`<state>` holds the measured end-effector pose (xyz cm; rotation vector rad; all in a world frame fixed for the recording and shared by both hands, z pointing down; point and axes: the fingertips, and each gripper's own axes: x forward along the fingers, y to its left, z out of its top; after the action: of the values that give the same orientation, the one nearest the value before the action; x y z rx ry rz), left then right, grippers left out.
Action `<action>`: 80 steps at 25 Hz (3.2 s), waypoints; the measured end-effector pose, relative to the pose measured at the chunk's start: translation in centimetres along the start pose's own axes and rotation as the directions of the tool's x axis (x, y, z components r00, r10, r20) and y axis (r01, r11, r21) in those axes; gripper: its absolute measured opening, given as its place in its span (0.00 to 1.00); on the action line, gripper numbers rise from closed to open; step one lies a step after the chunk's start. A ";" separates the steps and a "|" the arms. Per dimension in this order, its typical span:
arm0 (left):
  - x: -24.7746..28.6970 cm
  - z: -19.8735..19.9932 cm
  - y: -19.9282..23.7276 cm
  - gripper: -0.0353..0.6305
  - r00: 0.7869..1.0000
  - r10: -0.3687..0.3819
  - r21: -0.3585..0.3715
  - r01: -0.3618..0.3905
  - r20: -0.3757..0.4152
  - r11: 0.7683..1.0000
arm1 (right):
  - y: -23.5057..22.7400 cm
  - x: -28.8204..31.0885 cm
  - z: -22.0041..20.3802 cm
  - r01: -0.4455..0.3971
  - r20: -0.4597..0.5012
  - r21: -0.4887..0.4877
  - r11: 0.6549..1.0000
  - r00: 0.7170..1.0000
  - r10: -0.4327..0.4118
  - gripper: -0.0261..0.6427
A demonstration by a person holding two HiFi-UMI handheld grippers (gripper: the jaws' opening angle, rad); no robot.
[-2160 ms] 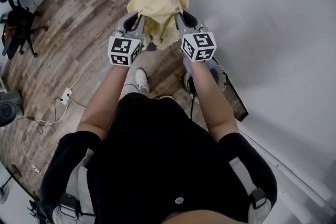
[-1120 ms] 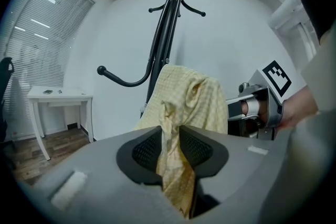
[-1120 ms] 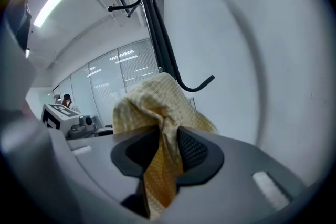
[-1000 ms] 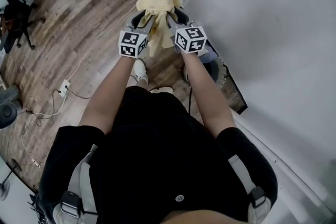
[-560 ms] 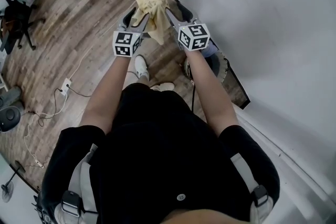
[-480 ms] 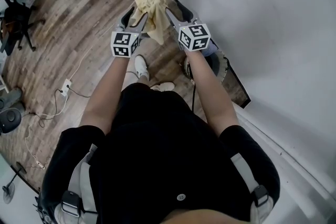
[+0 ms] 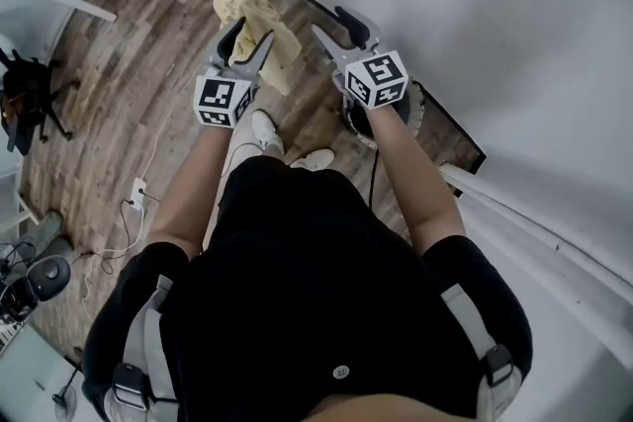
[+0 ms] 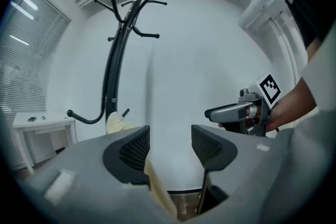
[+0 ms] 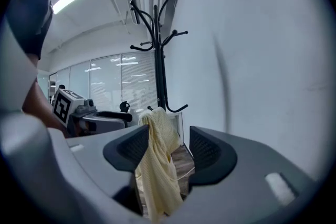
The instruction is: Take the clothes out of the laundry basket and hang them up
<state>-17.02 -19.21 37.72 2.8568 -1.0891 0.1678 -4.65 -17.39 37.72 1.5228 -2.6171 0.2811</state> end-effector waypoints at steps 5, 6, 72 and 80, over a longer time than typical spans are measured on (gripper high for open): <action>4.0 2.5 -7.4 0.63 0.987 -0.146 0.005 0.146 0.066 0.989 | -5.0 -8.6 0.5 0.126 0.067 0.002 0.992 0.990 -0.126 0.67; 5.1 2.7 -9.0 0.68 0.982 -0.177 0.001 0.177 0.064 0.984 | -6.4 -10.4 0.3 0.171 0.074 0.007 0.985 0.982 -0.171 0.74; 32.3 -66.2 -25.1 0.64 0.393 -0.462 -0.435 0.160 -0.795 0.886 | -31.5 -6.0 -68.6 -0.365 -0.893 0.070 0.928 0.391 0.221 0.49; 31.5 -68.7 -26.0 0.42 0.355 -0.510 -0.489 0.155 -0.783 0.858 | -31.9 -4.9 -70.0 -0.365 -0.917 0.041 0.930 0.355 0.179 0.37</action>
<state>18.56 -12.79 109.00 2.0067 -0.2089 1.1945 25.04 -13.97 108.74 0.5056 -1.8276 0.6721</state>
